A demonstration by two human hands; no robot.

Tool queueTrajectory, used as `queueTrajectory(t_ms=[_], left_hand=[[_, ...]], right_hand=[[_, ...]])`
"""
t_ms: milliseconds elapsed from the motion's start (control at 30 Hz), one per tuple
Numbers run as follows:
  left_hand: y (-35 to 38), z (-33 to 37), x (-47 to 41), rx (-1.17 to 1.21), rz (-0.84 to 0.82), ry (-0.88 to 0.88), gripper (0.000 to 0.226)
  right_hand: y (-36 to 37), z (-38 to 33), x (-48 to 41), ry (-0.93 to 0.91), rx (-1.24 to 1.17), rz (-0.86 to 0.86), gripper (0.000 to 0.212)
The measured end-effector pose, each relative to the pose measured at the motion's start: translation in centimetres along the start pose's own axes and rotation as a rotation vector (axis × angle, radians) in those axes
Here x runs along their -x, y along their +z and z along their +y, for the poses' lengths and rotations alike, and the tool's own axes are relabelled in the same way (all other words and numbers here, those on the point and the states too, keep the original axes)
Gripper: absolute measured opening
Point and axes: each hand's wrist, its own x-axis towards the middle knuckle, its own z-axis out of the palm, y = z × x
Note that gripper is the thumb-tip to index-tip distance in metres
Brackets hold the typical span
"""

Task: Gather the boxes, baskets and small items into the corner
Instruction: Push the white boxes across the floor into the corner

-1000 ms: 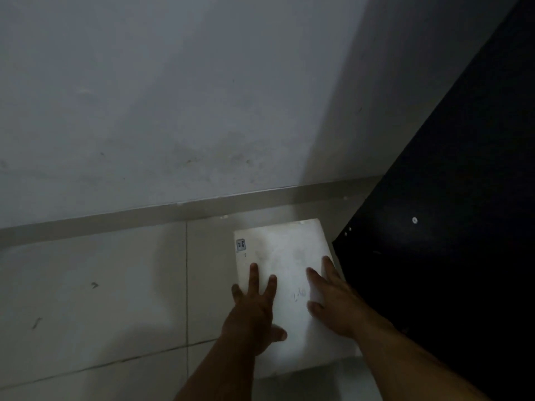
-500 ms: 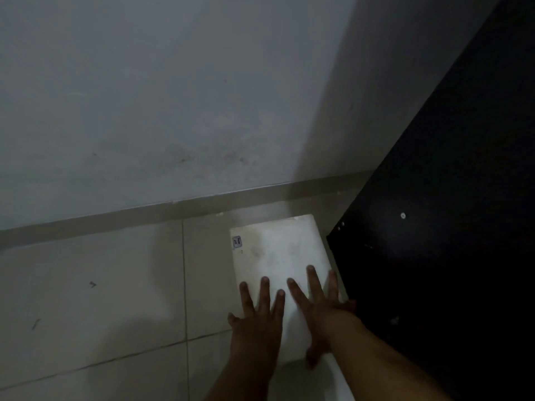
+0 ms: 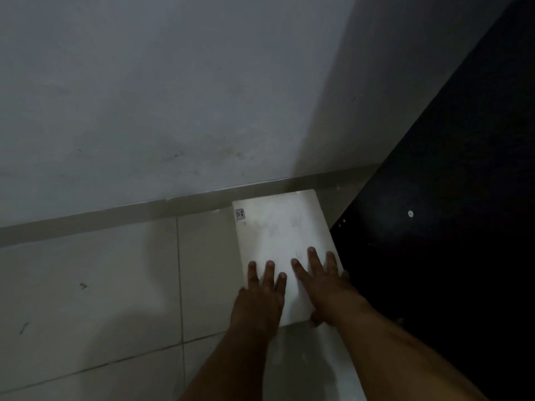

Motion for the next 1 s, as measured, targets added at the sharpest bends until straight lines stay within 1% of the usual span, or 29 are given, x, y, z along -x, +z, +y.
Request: queueTrajectory(t_ms=[167, 267, 333, 400, 500, 600, 667, 767, 867, 1000], left_hand=[[-0.1, 0.1, -0.1, 0.028, -0.016, -0.021, 0.102], [-0.8, -0.3, 0.8, 0.005, -0.06, -0.004, 0.115], [-1.5, -0.7, 2.7, 0.02, -0.039, 0.003, 0.117], [-2.7, -0.8, 6.0, 0.061, 0.005, 0.0, 0.111], [-5.7, -0.6, 13.0, 0.093, -0.024, -0.009, 0.102], [-10.5, -0.2, 21.6, 0.123, -0.061, -0.021, 0.094], [-14.5, 0.1, 27.7, 0.139, -0.068, -0.034, 0.09], [-20.6, 0.3, 36.2, 0.144, -0.016, -0.037, 0.084], [-25.4, 0.7, 42.7, 0.105, 0.004, -0.003, 0.074], [-30.1, 3.9, 48.2, -0.057, 0.08, 0.118, 0.054]], right_hand=[[-0.4, -0.1, 0.3, 0.022, 0.032, -0.006, 0.128], [-0.6, -0.6, 1.9, 0.041, 0.059, -0.012, 0.127], [-0.7, -1.4, 4.0, 0.036, 0.049, -0.021, 0.123], [-0.9, -2.6, 7.2, 0.018, 0.037, -0.017, 0.116], [-2.1, -5.2, 14.3, -0.013, 0.038, -0.053, 0.102], [-4.9, -7.9, 23.0, -0.066, -0.017, -0.128, 0.088], [-7.2, -9.5, 29.3, -0.097, -0.068, -0.161, 0.084], [-10.2, -10.8, 38.3, -0.107, -0.212, -0.176, 0.083], [-12.3, -10.7, 46.7, -0.062, -0.426, -0.127, 0.082], [-13.3, -9.1, 57.2, 0.085, -0.556, 0.059, 0.074]])
